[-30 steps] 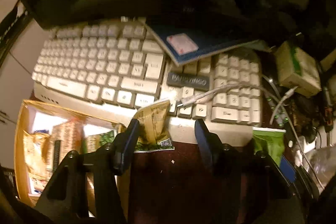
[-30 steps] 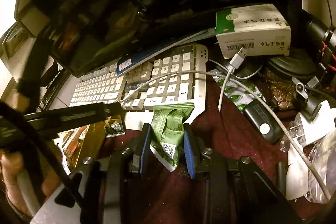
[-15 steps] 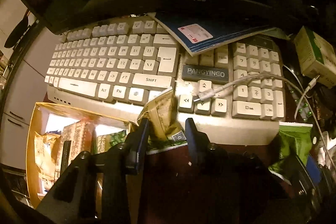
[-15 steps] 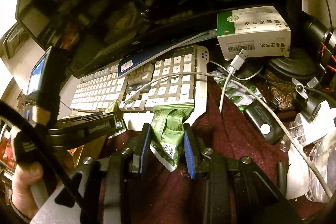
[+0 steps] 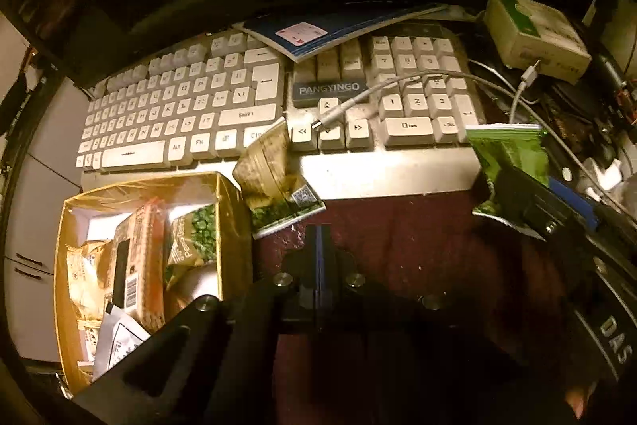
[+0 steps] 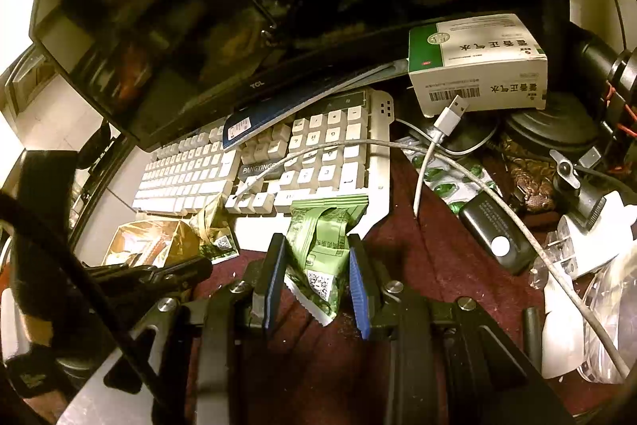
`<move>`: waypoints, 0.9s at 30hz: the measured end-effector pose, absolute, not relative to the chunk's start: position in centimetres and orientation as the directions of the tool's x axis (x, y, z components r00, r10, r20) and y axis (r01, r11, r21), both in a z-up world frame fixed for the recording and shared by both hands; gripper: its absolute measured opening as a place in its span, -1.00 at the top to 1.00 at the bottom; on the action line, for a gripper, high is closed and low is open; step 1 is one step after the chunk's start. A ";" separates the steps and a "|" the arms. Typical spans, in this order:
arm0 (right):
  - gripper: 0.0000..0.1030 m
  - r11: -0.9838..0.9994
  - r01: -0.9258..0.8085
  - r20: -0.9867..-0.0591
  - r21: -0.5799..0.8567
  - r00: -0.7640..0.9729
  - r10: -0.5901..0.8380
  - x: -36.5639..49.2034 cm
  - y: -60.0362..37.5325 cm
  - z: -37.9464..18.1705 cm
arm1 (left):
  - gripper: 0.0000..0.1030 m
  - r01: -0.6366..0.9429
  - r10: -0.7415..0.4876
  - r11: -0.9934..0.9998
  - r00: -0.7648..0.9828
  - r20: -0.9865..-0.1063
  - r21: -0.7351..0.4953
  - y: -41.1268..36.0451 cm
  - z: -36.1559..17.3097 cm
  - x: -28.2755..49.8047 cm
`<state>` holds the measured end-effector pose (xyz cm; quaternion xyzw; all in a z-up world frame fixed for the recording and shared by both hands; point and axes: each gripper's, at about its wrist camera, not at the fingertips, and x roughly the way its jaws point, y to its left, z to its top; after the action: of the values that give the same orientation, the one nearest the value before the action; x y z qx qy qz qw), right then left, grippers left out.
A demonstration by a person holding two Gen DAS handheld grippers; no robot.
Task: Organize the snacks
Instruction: 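Grasp another tan snack bag from the desk with the left tool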
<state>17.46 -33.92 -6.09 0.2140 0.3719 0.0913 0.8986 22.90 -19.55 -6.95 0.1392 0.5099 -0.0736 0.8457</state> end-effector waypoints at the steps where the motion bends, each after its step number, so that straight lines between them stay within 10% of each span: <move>1: 0.42 0.891 -0.007 -0.630 0.453 0.706 0.325 17.5 -33.9 -6.1 | 0.96 0.253 0.018 0.955 0.468 -0.884 0.153 -19.4 -6.9 22.9; 6: 0.42 0.890 -0.010 -0.631 0.456 0.702 0.331 17.5 -33.8 -6.2 | -0.13 0.173 0.068 0.971 0.464 -0.883 0.166 -18.5 -7.4 25.7; 12: 0.42 0.885 -0.008 -0.626 0.465 0.704 0.335 17.4 -34.0 -6.1 | -0.12 0.125 0.144 0.967 0.455 -0.879 0.223 -19.8 -8.2 29.0; 16: 0.42 0.885 -0.011 -0.624 0.465 0.706 0.336 17.4 -33.9 -6.1 | 0.23 0.072 0.182 0.968 0.449 -0.875 0.239 -19.6 -8.1 29.9; 27: 0.42 0.884 -0.002 -0.615 0.467 0.718 0.326 17.2 -34.1 -6.0 | 0.55 0.254 0.030 0.955 0.428 -0.903 0.153 -18.2 -6.6 27.2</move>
<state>17.23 -34.06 -5.98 0.2225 0.3643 0.0912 0.8997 27.23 -18.17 -6.57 0.1341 0.5307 -0.0670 0.8342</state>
